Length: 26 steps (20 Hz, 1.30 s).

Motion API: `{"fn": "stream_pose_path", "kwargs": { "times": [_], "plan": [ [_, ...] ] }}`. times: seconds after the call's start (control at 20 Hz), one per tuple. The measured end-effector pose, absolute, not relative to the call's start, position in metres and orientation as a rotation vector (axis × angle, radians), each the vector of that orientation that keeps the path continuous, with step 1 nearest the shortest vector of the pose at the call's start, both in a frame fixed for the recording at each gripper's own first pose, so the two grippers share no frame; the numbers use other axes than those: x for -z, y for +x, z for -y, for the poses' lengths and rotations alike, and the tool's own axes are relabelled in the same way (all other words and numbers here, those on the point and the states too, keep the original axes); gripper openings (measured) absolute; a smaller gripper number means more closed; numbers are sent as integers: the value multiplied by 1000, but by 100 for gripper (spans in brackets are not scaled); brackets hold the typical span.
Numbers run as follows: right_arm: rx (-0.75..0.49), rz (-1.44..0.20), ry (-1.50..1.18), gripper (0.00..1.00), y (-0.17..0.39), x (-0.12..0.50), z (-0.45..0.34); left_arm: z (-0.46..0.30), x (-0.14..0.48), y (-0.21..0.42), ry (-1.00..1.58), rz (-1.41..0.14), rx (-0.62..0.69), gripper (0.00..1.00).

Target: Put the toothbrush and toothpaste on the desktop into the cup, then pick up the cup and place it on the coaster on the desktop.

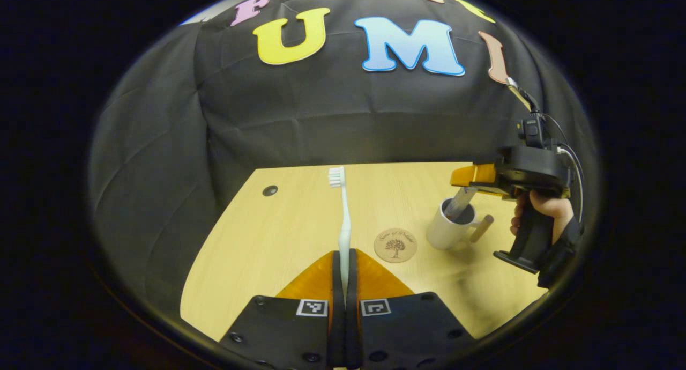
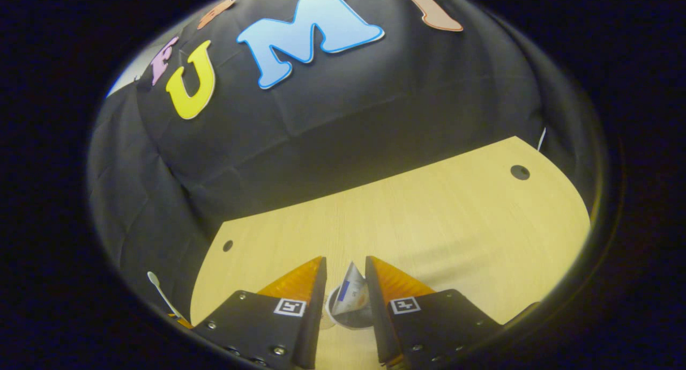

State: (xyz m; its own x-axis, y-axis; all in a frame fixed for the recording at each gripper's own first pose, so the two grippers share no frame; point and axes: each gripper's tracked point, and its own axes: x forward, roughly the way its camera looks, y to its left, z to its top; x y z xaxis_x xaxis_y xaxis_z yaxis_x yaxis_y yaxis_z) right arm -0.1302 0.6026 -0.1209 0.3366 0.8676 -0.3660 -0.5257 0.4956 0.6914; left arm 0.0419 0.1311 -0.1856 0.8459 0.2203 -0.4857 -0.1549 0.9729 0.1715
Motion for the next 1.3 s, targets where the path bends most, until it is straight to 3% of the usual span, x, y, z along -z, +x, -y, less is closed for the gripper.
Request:
{"fn": "stream_pose_path", "kwargs": {
  "times": [0.3, 0.35, 0.4, 0.45, 0.55, 0.6, 0.65, 0.7, 1.3],
  "plan": [
    [-936, -768, 588, 42, -113, 95, -581, -112, 178, 44, 143, -496, -167, 8],
    [-931, -762, 594, 36, -110, 92, -576, -108, 175, 45, 147, -490, -159, 8],
    [-925, -757, 595, 36, -107, 91, -570, -104, 175, 47, 151, -483, -152, 8],
    [-920, -753, 593, 42, -104, 90, -565, -101, 173, 48, 156, -476, -145, 8],
    [-914, -746, 583, 42, -101, 90, -558, -92, 168, 51, 168, -459, -131, 8],
    [-912, -742, 576, 36, -100, 90, -554, -88, 166, 54, 176, -448, -122, 8],
    [-910, -742, 569, 36, -99, 91, -550, -82, 164, 59, 186, -436, -111, 8],
    [-910, -743, 568, 42, -99, 93, -548, -76, 160, 63, 197, -423, -100, 8],
    [-868, -797, 503, 42, -87, 125, -499, 28, 141, 133, 275, -291, 100, 8]
  ]
}}
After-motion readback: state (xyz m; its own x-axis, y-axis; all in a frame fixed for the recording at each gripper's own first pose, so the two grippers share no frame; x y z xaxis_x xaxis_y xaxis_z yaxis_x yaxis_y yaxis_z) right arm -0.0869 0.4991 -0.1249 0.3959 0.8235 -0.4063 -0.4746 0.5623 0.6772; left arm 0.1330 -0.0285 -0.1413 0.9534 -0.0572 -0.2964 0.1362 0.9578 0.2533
